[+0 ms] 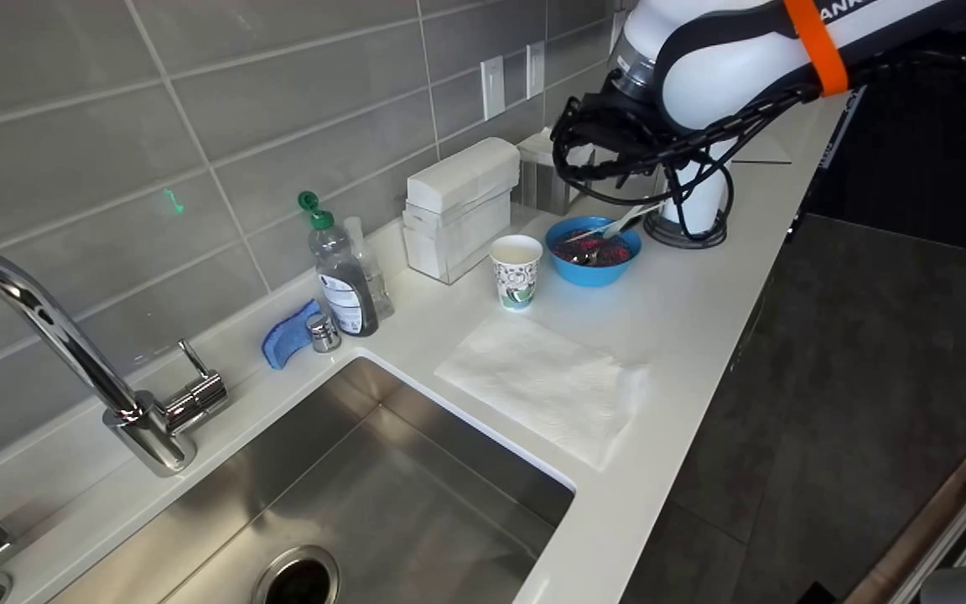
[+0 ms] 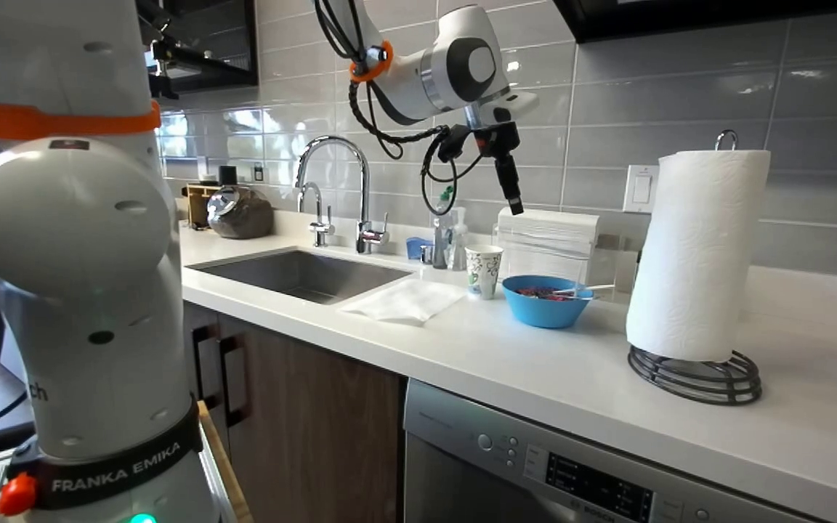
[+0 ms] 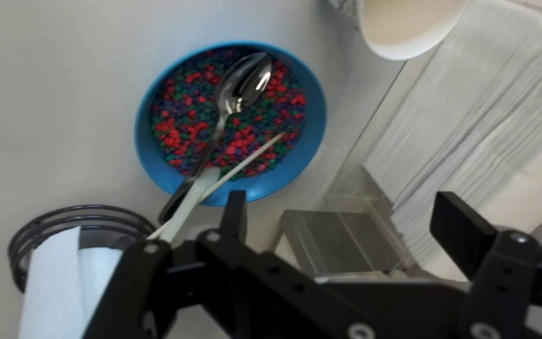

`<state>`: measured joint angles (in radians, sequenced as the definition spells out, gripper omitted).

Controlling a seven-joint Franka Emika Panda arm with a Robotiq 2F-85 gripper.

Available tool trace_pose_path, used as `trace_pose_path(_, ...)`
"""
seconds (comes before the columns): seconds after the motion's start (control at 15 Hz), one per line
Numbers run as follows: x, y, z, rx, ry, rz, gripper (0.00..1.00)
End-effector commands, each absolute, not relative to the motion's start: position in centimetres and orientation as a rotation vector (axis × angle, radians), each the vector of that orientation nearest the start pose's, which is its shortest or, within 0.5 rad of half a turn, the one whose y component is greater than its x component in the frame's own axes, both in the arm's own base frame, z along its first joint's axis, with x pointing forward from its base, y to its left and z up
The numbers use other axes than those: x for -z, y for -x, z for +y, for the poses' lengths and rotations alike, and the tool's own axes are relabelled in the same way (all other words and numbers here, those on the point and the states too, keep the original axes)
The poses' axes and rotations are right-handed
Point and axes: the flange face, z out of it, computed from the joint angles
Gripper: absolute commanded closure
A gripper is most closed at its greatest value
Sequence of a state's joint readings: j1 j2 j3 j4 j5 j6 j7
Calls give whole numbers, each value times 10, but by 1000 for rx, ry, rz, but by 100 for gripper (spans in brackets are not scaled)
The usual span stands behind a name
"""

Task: Remove the white straw from the blue bowl and place it in the coffee cup on the left.

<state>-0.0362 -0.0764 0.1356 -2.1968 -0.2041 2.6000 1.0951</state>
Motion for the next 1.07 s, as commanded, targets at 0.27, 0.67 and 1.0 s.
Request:
trace_pose_path(0.27,-437,-563,14,532,2719,1755,0)
trace_pose_path(0.67,-412,-589,29,340,2515,1995,0)
trace_pose_path(1.0,-408,-624,30,427,2274,1983,0)
